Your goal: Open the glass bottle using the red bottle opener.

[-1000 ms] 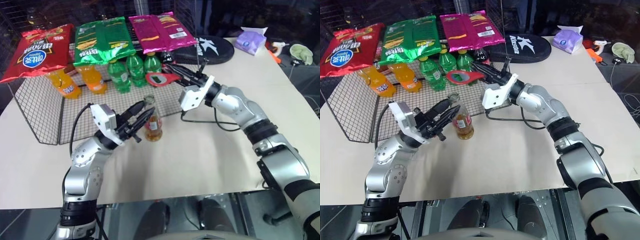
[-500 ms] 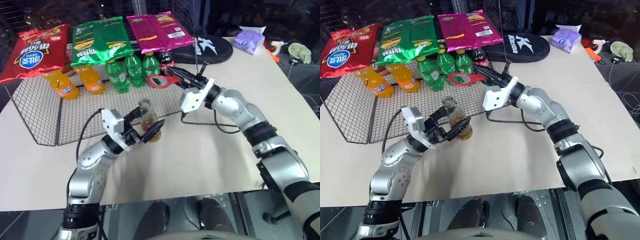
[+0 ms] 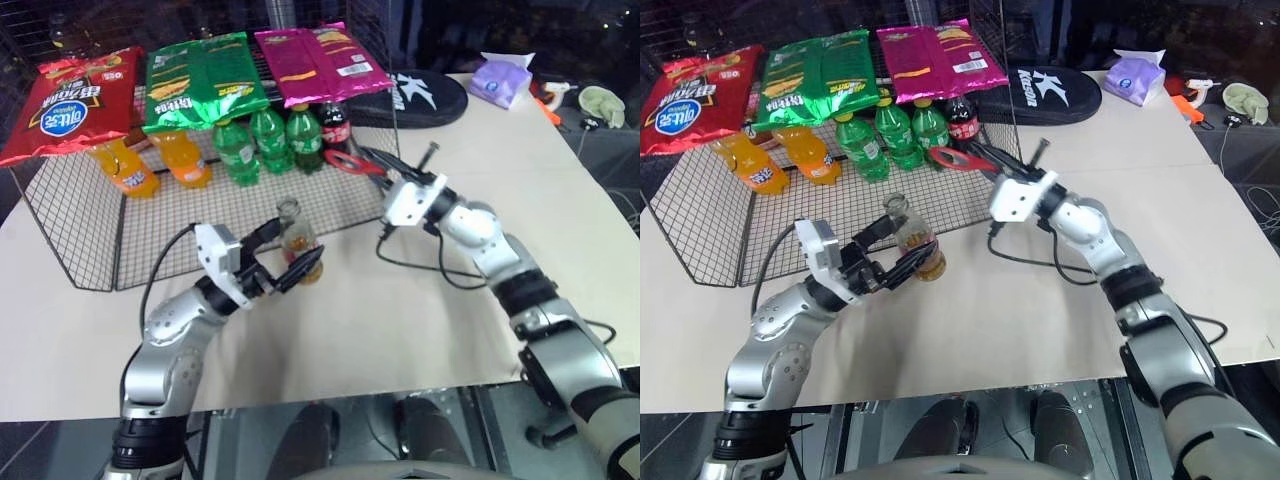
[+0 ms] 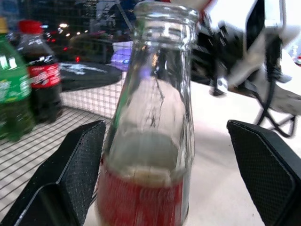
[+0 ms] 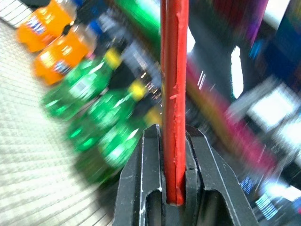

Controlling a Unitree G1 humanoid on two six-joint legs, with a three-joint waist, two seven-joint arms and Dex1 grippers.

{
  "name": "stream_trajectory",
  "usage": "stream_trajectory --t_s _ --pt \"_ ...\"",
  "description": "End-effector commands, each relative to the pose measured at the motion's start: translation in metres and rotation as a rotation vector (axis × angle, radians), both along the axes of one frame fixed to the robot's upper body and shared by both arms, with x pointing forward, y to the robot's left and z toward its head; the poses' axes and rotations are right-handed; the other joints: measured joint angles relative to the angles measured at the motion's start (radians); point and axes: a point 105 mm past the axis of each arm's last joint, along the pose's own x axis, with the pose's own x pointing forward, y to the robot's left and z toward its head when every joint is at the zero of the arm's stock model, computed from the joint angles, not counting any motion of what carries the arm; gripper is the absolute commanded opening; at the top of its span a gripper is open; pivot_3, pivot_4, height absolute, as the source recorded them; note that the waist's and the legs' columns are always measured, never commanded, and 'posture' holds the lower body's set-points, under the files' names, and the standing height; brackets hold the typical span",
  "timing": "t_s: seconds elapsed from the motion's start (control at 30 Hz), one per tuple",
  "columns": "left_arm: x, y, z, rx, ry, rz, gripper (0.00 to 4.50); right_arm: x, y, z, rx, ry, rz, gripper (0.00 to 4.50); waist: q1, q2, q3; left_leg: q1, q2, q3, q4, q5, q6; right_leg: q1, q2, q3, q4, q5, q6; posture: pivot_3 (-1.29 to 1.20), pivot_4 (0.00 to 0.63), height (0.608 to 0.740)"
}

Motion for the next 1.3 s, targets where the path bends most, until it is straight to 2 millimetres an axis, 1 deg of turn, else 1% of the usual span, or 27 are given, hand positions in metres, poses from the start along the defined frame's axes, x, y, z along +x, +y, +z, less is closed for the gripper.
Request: stream_trajectory --t_s 0.03,0.1,0.17,0.2,0.27,0.33,0.37,0.4,0.43,0.47,0.5,0.6,0.63,0.67,0.7,0.73,0.77,0.83,0.9,1.03,1.13,1.2,1.3 --pt "-0.010 0.000 0.012 0.006 -0.047 -0.021 4.25 -0.009 -0.011 0.003 0.130 0.231 0.059 0.00 0.000 0.000 0.000 0.000 0.000 0.000 0.000 0.000 0.000 0.000 0.000 0.000 0.000 0.000 0.000 0.00 0.150 0.740" --pt "-0.012 0.000 0.011 0.012 -0.044 -0.024 4.25 -0.017 -0.016 -0.012 0.160 0.426 0.088 0.00 0.002 0.000 0.000 0.000 0.000 0.000 -0.001 0.000 0.000 0.000 0.000 0.000 0.000 0.000 0.000 0.00 0.150 0.740" --pt "-0.013 0.000 0.011 0.010 -0.040 -0.027 4.25 -0.024 -0.021 -0.017 0.232 0.583 0.105 0.00 0.002 0.000 0.000 0.000 0.001 0.000 -0.002 0.000 0.000 0.000 -0.002 0.000 -0.001 0.000 0.000 0.00 0.150 0.740" --pt "-0.015 0.000 0.011 0.012 -0.039 -0.027 4.25 -0.027 -0.023 -0.020 0.279 0.691 0.120 0.00 0.003 0.000 0.000 0.000 0.001 0.000 -0.002 0.000 0.000 0.000 -0.002 0.000 -0.001 0.000 0.000 0.00 0.150 0.740" --pt "-0.019 0.004 0.009 0.024 -0.031 -0.022 4.25 -0.042 -0.024 -0.038 0.306 0.995 0.171 0.00 0.003 0.001 0.000 0.000 0.001 0.000 -0.002 0.000 0.000 0.000 -0.002 0.000 -0.001 0.000 0.000 0.00 0.150 0.740" --pt "-0.024 0.010 0.008 0.034 -0.015 -0.010 4.25 -0.058 -0.023 -0.046 0.352 1.212 0.219 0.00 0.004 0.001 0.000 0.000 0.001 0.000 -0.002 0.000 0.000 0.000 -0.003 0.000 -0.001 0.000 0.000 0.00 0.150 0.740" --pt "-0.026 0.014 0.007 0.036 -0.005 -0.003 4.25 -0.062 -0.024 -0.046 0.384 1.287 0.233 0.00 0.004 0.001 0.000 0.000 0.002 0.000 -0.003 0.000 0.000 0.000 -0.003 0.000 -0.001 0.000 0.000 0.00 0.150 0.740" --pt "-0.028 0.020 0.001 0.031 0.039 0.017 4.25 -0.074 -0.024 -0.050 0.351 1.368 0.270 0.00 0.003 0.001 0.000 0.000 0.002 -0.001 -0.003 0.000 0.000 0.000 -0.003 0.000 -0.001 0.000 0.000 0.00 0.150 0.740" --pt "-0.031 0.024 -0.006 0.040 0.073 0.032 4.25 -0.082 -0.026 -0.055 0.314 1.409 0.278 0.00 0.005 0.001 0.000 0.000 0.002 0.000 -0.004 0.000 0.000 0.000 -0.003 0.001 -0.002 0.000 0.000 0.00 0.150 0.740" --pt "-0.033 0.026 -0.012 0.051 0.101 0.044 4.29 -0.086 -0.028 -0.060 0.289 1.429 0.268 0.43 0.007 0.001 0.000 0.000 0.002 0.000 -0.004 0.000 0.000 0.000 -0.003 0.000 -0.002 0.000 0.000 0.00 0.150 0.740" --pt "-0.034 0.028 -0.018 0.063 0.125 0.054 4.30 -0.089 -0.030 -0.064 0.270 1.444 0.257 0.88 0.008 0.001 0.000 0.000 0.002 0.000 -0.004 0.000 0.001 0.000 -0.003 0.000 -0.002 0.000 0.000 0.00 0.150 0.740" --pt "-0.036 0.031 -0.024 0.084 0.145 0.075 4.30 -0.088 -0.038 -0.069 0.249 1.433 0.210 1.87 0.011 0.000 0.000 0.000 0.001 0.000 -0.004 -0.001 0.002 0.000 -0.002 0.000 -0.003 0.000 0.000 0.00 0.150 0.740" --pt "-0.038 0.033 -0.025 0.091 0.149 0.084 4.30 -0.086 -0.042 -0.071 0.246 1.416 0.185 2.39 0.013 0.000 0.000 0.000 0.001 0.000 -0.004 -0.001 0.002 0.000 -0.002 0.000 -0.002 0.000 0.000 0.00 0.150 0.740" --pt "-0.039 0.035 -0.026 0.102 0.153 0.091 4.30 -0.083 -0.046 -0.072 0.241 1.379 0.153 2.90 0.014 0.000 0.000 0.000 0.001 0.000 -0.004 -0.001 0.002 0.000 -0.002 0.000 -0.002 0.000 0.000 0.00 0.150 0.740" --pt "-0.042 0.038 -0.028 0.114 0.161 0.101 4.30 -0.077 -0.054 -0.075 0.242 1.332 0.096 3.26 0.016 0.000 0.000 0.000 0.001 0.000 -0.004 -0.001 0.002 0.000 -0.002 0.000 -0.002 0.000 0.000 0.00 0.150 0.740" --pt "-0.043 0.040 -0.030 0.122 0.167 0.108 4.30 -0.073 -0.059 -0.076 0.241 1.299 0.059 3.71 0.017 0.000 0.000 0.000 0.001 0.000 -0.004 -0.001 0.002 0.000 -0.002 0.000 -0.002 0.000 0.000 0.00 0.150 0.740" --pt "-0.045 0.044 -0.033 0.142 0.175 0.122 4.30 -0.074 -0.066 -0.079 0.214 1.274 0.050 4.08 0.017 0.000 0.000 0.000 0.001 0.000 -0.004 -0.001 0.001 0.000 -0.002 0.000 -0.002 0.000 0.000 0.00 0.150 0.740" --pt "-0.047 0.050 -0.036 0.174 0.181 0.148 4.30 -0.077 -0.077 -0.081 0.194 1.234 0.052 4.08 0.024 0.000 0.000 0.000 0.001 0.001 -0.004 0.000 0.001 0.000 -0.001 0.000 -0.002 0.000 0.000 0.00 0.150 0.740" --pt "-0.048 0.055 -0.039 0.189 0.193 0.181 4.30 -0.079 -0.090 -0.081 0.191 1.158 0.062 4.08 0.028 0.000 0.000 0.000 0.001 0.001 -0.004 -0.001 0.001 0.000 -0.001 0.000 -0.003 0.000 0.000 0.00 0.150 0.740" --pt "-0.051 0.064 -0.040 0.225 0.197 0.229 4.30 -0.092 -0.117 -0.088 0.150 1.092 0.068 4.08 0.033 0.000 0.000 0.001 0.001 0.001 -0.004 -0.001 0.001 0.001 -0.001 0.000 -0.003 0.000 0.000 0.00 0.150 0.740" --pt "-0.056 0.068 -0.042 0.240 0.209 0.241 4.30 -0.101 -0.135 -0.086 0.134 1.029 0.089 4.08 0.031 0.000 0.000 0.001 0.001 0.001 -0.004 -0.001 0.001 0.002 -0.001 0.000 -0.003 0.000 0.000 0.00 0.150 0.740" --pt "-0.058 0.067 -0.043 0.245 0.212 0.243 4.30 -0.106 -0.143 -0.083 0.141 1.003 0.118 4.08 0.029 0.000 0.000 0.002 0.001 0.002 -0.004 -0.001 0.002 0.002 -0.002 0.001 -0.002 0.000 0.000 0.00 0.150 0.740" --pt "-0.060 0.066 -0.044 0.252 0.213 0.242 4.30 -0.113 -0.148 -0.082 0.142 0.982 0.144 4.08 0.030 0.000 0.000 0.002 0.002 0.002 -0.004 -0.001 0.002 0.002 -0.002 0.001 -0.002 0.000 0.000 0.00 0.150 0.740"
